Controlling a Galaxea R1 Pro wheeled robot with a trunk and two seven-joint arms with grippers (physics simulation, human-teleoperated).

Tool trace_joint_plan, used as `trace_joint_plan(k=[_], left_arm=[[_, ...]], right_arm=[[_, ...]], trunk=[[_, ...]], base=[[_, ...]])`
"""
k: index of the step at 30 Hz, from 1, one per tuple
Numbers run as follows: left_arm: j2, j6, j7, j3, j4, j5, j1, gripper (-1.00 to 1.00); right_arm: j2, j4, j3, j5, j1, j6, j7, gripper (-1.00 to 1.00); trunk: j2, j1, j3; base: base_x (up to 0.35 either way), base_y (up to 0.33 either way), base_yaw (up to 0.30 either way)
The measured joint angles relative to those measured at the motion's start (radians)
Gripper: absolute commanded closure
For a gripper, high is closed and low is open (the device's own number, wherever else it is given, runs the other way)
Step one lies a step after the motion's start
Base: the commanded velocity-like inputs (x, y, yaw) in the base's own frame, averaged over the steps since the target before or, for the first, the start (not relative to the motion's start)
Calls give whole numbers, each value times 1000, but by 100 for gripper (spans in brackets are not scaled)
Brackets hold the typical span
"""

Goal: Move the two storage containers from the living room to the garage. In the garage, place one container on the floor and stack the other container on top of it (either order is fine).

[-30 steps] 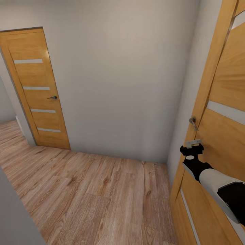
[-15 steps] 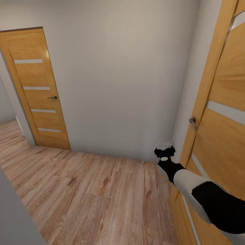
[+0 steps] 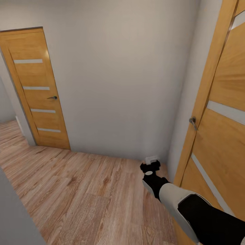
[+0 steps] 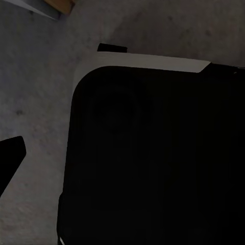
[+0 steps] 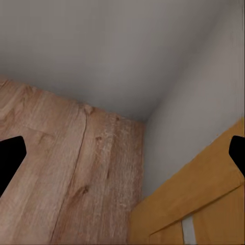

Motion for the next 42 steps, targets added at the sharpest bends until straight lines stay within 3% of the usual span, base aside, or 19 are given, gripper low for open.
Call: trace_joint_plan(k=[5,14,26,27,28,30,31,32,33,34,35,36,42], left_arm=[[0,0,0,0,0,0,0,-100],[0,-1,0,1,0,0,0,-100],[0,-1,0,1,-1,0,0,-100],[0,-2,0,1,0,0,0,-100],[0,-2,0,1,-1,0,0,-100],[0,-1,0,1,-1,0,0,-100],[0,-1,0,1,-1,0,0,-100],[0,-1,0,1,-1,0,0,-100],[0,-1,0,1,-1,0,0,-100],[0,-2,0,1,0,0,0,-100],[-2,-2,0,1,0,0,0,-100],[-2,-1,0,1,-1,0,0,-100],[0,-2,0,1,-1,0,0,-100]], right_arm=[[0,28,-3,6,-28,17,-13,-100],[-1,78,-9,-1,24,63,2,-100],[-68,86,-10,-5,92,68,68,-100],[-147,21,-6,-1,167,67,310,-100],[-175,83,-10,-4,283,66,335,-100],[-183,88,-11,-4,639,64,352,-100],[-186,88,-12,-4,722,59,356,-100],[-188,87,-12,-5,720,50,359,-100],[-188,87,-12,-5,633,50,359,-100],[-196,86,-9,-12,585,31,364,-100],[-203,85,-9,-27,623,11,367,-100],[-207,86,-12,-39,697,-4,368,-100],[-217,86,-11,-64,767,-62,370,-100]], trunk=[[0,0,0],[0,0,0],[0,0,0],[0,0,0],[0,0,0],[0,0,0],[0,0,0],[0,0,0],[0,0,0],[0,0,0],[0,0,0],[0,0,0],[0,0,0]], base=[[0,0,0],[0,0,0],[0,0,0],[0,0,0],[0,0,0],[0,0,0],[0,0,0],[0,0,0],[0,0,0],[0,0,0],[0,0,0],[0,0,0],[0,0,0]])
